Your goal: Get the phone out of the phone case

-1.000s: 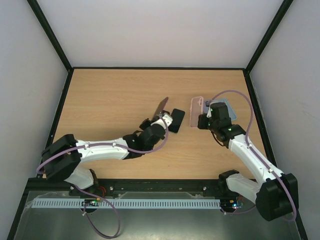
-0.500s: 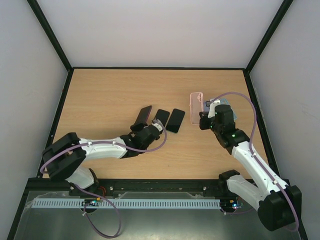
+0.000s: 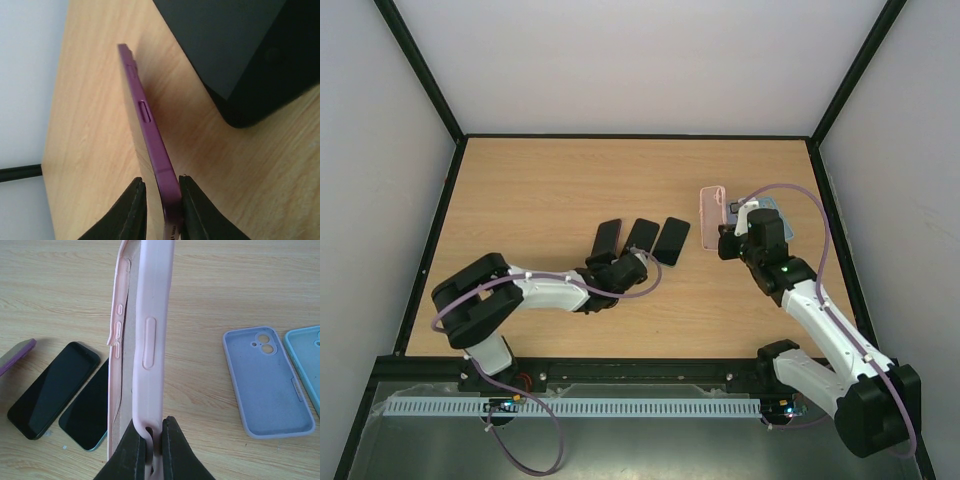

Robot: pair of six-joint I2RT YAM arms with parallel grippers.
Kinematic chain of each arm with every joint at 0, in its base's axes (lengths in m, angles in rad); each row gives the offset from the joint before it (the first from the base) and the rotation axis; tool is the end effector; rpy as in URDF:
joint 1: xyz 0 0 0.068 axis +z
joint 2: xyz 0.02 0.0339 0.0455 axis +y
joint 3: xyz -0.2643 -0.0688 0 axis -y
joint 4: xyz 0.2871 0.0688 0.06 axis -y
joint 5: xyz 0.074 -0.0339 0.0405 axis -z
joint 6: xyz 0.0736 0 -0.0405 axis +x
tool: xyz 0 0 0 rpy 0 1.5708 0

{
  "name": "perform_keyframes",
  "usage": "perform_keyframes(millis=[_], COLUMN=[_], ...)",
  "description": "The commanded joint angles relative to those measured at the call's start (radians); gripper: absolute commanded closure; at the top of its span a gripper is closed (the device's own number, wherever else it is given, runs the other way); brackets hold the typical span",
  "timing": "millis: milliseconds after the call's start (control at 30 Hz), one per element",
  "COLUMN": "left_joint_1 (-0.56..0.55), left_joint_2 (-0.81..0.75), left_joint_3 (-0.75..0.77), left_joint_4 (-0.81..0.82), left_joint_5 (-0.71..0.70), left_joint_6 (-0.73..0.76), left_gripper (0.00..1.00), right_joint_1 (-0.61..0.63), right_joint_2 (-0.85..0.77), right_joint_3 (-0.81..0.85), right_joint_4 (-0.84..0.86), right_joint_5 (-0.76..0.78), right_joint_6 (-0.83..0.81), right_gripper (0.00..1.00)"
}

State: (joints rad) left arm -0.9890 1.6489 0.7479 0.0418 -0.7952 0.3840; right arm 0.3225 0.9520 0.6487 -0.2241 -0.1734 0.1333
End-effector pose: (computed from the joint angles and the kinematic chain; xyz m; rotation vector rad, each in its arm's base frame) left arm 0.2351 -0.2618 0.0941 1.1142 1.8944 0.6302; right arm 0.2665 0.1024 0.2266 -0.3057 2.1002 0.4548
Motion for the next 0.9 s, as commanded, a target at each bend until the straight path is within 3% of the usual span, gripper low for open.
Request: perform_keyframes(millis=[0,100,233,400,567,867], left_joint_1=[0.007,0.009,0.018,0.032,0.03,0.016], left_joint_2=[0.036,0.044,0.037,-0.03,-0.177,-0.471], left_joint_3=[0.012,0.009,0.02,0.007,-0.038,-0.115], left_joint_4=[-0.019,-0.011,-0.033,-0.097,-0.131,-0.158], left_joint_5=[0.015,0.025,0.034,0.074,0.16,0.254], left_joint_6=[-0.051,-0.075,-0.141,-0.278,-0.41,-0.599], left_gripper=[0.79,0.73,0.58,0.4,0.34,0.3], right_joint_1=[-0.003,-0.003,-0.003,-0.003,-0.021,-0.135], right_joint_2=[0.004,0.007,0.028,0.078,0.17,0.521], right_joint_3=[-0.006,-0.007,0.005,0.086,0.175,0.411], right_joint_4=[0.05,0.053,0.049,0.002,-0.075,-0.288], right_joint_5=[0.036,0.044,0.062,0.081,0.076,-0.06], right_joint_6=[-0.015,-0.016,-0.035,-0.161,-0.293,-0.398], right_gripper=[0.98,0.98,0.98,0.98,0.98,0.98])
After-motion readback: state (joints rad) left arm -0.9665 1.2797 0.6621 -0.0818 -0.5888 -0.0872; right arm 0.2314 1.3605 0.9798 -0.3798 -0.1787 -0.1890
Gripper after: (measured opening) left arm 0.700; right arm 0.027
